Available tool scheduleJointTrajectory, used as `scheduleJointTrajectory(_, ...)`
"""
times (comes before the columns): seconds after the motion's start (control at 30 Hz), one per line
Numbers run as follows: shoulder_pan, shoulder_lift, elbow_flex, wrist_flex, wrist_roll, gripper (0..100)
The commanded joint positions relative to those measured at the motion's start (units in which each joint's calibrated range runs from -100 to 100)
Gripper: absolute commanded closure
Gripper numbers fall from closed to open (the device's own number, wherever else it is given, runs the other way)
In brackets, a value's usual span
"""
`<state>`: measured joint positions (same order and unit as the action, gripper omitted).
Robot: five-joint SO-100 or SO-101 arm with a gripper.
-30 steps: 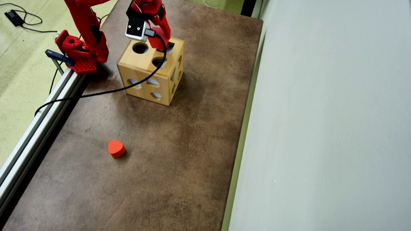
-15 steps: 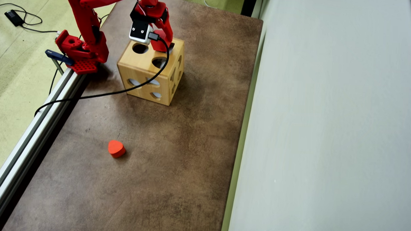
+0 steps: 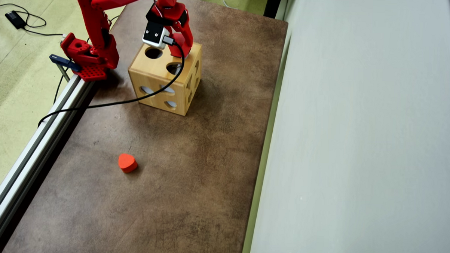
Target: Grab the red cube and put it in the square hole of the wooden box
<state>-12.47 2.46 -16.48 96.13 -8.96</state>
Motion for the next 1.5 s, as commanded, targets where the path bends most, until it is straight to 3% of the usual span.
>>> scheduleJointTrajectory(0.0,-0.46,-0.38,-2.57,-0.87,-0.05,98)
scheduleJointTrajectory(1.47,-1.13,0.81,2.61,-0.07,0.34,98)
